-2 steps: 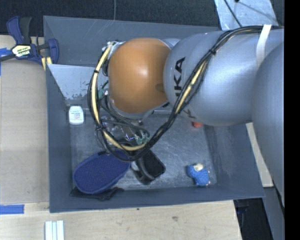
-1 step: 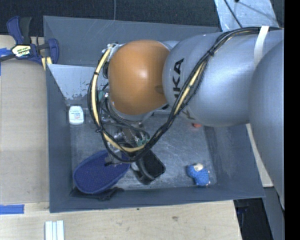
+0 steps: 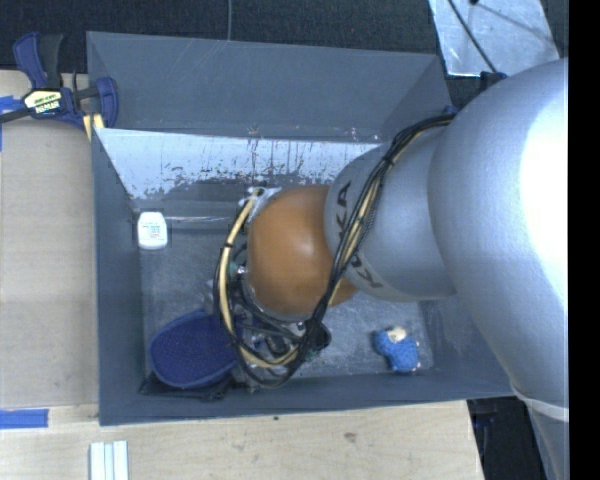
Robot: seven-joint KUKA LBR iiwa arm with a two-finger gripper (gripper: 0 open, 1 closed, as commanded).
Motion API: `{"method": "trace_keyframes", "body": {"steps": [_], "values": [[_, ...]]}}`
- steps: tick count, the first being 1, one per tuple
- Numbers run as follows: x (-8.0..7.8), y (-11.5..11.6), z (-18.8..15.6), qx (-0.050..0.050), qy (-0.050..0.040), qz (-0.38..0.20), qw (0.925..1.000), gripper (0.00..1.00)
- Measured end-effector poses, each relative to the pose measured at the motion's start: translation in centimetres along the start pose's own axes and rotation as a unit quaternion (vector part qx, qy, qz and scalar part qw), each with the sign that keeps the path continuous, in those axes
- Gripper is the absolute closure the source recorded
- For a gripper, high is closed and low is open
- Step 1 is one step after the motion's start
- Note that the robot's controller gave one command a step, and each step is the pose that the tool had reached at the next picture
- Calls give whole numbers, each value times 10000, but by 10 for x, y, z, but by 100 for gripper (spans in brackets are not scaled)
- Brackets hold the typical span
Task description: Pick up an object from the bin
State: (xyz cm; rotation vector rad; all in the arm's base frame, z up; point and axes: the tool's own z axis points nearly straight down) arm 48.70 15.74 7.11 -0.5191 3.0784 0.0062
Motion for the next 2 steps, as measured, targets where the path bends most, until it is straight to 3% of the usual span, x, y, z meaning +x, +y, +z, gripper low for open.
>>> {"method": "trace_keyframes", "body": {"steps": [1,2], "values": [[-2,1,-3,-7,-15,-4,10000,100],[-24,1,-131,7,44,-32,10000,100]]}}
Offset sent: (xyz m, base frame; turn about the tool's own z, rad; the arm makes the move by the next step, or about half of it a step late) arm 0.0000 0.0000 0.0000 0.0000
